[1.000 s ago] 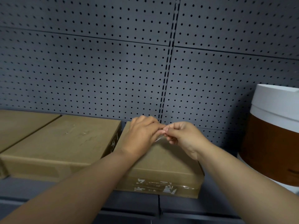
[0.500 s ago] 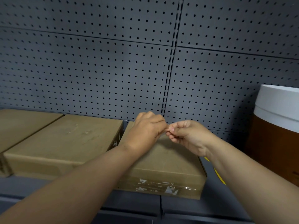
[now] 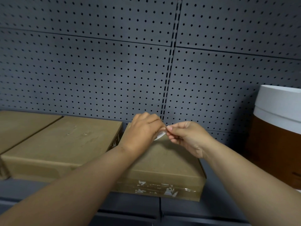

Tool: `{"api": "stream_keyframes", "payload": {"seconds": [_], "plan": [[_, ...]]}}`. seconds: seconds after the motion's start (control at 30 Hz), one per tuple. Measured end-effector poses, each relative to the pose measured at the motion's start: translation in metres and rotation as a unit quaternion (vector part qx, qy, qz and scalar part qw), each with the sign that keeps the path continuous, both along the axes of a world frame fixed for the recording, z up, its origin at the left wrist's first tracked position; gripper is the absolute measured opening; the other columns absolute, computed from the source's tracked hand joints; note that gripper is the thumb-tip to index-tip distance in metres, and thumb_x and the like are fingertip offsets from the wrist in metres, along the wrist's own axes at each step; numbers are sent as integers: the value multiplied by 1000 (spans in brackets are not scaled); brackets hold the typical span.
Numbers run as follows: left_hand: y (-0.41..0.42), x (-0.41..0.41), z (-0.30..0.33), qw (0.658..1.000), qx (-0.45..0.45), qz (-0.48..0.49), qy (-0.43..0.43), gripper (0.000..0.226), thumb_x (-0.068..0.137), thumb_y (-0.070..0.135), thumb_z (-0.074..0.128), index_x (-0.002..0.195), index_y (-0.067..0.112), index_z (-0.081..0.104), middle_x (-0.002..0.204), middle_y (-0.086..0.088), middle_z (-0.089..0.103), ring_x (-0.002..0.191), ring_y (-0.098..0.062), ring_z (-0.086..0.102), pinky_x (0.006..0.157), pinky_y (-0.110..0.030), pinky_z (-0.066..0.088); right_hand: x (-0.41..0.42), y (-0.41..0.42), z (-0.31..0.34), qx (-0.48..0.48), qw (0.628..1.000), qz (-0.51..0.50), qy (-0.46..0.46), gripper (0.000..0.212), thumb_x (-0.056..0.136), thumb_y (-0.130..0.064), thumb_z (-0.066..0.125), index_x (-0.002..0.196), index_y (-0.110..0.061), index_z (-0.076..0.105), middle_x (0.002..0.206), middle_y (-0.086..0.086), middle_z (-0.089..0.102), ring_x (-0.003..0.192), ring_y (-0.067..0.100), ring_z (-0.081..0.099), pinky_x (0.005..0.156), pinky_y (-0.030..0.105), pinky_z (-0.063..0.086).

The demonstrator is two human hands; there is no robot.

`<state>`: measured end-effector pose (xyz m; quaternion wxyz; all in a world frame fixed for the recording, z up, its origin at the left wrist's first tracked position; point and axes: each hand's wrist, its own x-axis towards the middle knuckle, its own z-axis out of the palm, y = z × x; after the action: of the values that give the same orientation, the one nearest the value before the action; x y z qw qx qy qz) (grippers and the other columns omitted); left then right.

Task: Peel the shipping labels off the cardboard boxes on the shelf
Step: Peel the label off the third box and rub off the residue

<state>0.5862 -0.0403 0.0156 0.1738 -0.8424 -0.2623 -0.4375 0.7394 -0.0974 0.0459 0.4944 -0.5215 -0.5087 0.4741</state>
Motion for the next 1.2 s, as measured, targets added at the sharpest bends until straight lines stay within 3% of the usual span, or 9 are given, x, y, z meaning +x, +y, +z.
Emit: {"api": "stream_keyframes", "payload": {"seconds": [0.17, 0.3, 0.4, 0.47, 0.53, 0.63, 0.77, 1.03, 1.2], "plan": [[-1, 2, 0, 999, -18, -30, -34, 31, 87, 37, 47, 81, 19, 72, 74, 4, 65, 73, -8, 38, 72, -20, 21, 6, 2, -4, 22, 998, -21, -59, 19, 86, -12, 61, 92, 6, 66, 65, 3, 58, 54, 7, 52, 54, 14, 48], [-1, 4, 2, 998, -41, -33, -44, 31, 84, 39, 49, 81, 20, 72, 75, 5, 64, 74, -7, 41, 68, -27, 33, 2, 3, -6, 52, 992, -37, -106, 13, 85, -14, 62, 76, -6, 66, 64, 3, 58, 57, 10, 51, 56, 16, 45], [-2, 3, 7, 998, -47, -14, -38, 32, 86, 39, 46, 77, 19, 68, 74, 6, 63, 72, -11, 48, 74, -22, 26, 2, 3, -1, 90, 976, -70, -188, 17, 84, -19, 65, 68, -15, 63, 63, -1, 57, 59, 11, 49, 61, 21, 42], [-1, 1, 7, 999, -26, 28, -11, 27, 87, 34, 47, 75, 17, 65, 75, 4, 61, 71, -14, 49, 72, -19, 21, 7, 2, 0, 118, 935, -95, -322, 20, 84, -23, 65, 65, -19, 59, 60, -7, 54, 58, 9, 48, 58, 21, 38], [4, -3, 3, 996, 9, 82, 29, 16, 84, 26, 61, 73, 14, 63, 73, 1, 60, 67, -19, 52, 70, -26, 37, 13, 1, -6, 116, 869, -75, -475, 16, 87, -25, 61, 71, -21, 57, 67, -9, 54, 66, 11, 52, 57, 20, 36], [9, -11, -5, 984, 36, 147, 97, 18, 70, 21, 79, 70, 15, 62, 71, 1, 58, 63, -19, 53, 68, -30, 42, 12, 1, -24, 80, 798, -14, -597, 9, 88, -25, 56, 83, -20, 61, 87, -4, 59, 83, 15, 57, 72, 27, 47], [14, -17, -18, 972, 34, 172, 154, 24, 63, 16, 82, 76, 17, 62, 75, 2, 57, 67, -18, 53, 71, -30, 45, 0, 1, -37, 89, 792, 1, -605, 11, 86, -21, 52, 84, -20, 63, 99, 2, 60, 93, 21, 57, 86, 36, 49], [23, -21, -35, 977, 24, 175, 117, 25, 60, 10, 81, 73, 15, 60, 74, -1, 58, 66, -20, 53, 71, -29, 32, -2, 1, -38, 108, 798, 8, -592, 13, 86, -20, 54, 74, -28, 54, 96, -3, 61, 90, 15, 57, 83, 30, 48], [25, -22, -37, 983, 48, 163, 74, 9, 75, 17, 67, 71, 14, 60, 71, -2, 57, 64, -22, 53, 70, -30, 29, -1, 2, -40, 114, 800, 3, -588, 13, 85, -20, 54, 73, -27, 55, 95, -3, 61, 87, 14, 57, 82, 30, 49]]}}
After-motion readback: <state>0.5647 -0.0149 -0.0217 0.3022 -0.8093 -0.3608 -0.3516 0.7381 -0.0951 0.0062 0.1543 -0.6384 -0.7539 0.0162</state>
